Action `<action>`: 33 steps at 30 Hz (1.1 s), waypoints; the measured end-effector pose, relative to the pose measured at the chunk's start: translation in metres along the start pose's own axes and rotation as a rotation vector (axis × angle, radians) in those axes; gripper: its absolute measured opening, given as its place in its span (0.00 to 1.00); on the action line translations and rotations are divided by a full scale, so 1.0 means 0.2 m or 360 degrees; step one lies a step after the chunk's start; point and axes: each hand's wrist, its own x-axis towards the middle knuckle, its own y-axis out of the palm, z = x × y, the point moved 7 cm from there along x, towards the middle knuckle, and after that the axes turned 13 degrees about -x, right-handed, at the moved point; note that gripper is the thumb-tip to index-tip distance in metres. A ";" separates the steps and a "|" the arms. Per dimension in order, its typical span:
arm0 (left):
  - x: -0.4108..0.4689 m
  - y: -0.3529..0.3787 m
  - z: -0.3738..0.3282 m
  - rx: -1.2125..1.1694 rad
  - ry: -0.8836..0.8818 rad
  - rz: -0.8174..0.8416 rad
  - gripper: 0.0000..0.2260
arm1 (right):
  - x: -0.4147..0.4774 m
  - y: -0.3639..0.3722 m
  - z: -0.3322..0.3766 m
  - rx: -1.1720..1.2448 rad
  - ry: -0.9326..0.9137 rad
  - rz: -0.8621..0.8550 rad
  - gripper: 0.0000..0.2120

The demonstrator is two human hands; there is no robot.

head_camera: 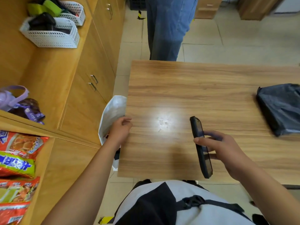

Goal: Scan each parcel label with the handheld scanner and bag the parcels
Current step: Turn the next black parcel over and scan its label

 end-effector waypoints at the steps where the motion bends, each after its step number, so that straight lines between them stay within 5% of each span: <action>1: -0.03 0.07 -0.03 0.0010 0.0017 0.0034 0.11 | 0.01 -0.04 -0.02 0.0020 0.0001 0.0004 0.33; 8: -0.23 0.74 -0.27 0.0143 0.0119 0.0288 0.11 | 0.05 -0.50 -0.16 0.0236 -0.0003 -0.0086 0.14; 22: -0.61 2.29 -0.30 0.0545 -0.0017 0.0944 0.08 | 0.03 -1.41 -0.92 0.0607 0.0179 -0.0434 0.18; 28: -0.65 2.74 -0.24 0.0292 -0.0355 0.0808 0.11 | -0.04 -1.59 -1.16 0.0740 0.0278 -0.0538 0.35; 33: -0.60 2.92 -0.19 0.0197 -0.0515 0.0600 0.15 | -0.08 -1.65 -1.27 0.0845 0.0311 -0.0579 0.28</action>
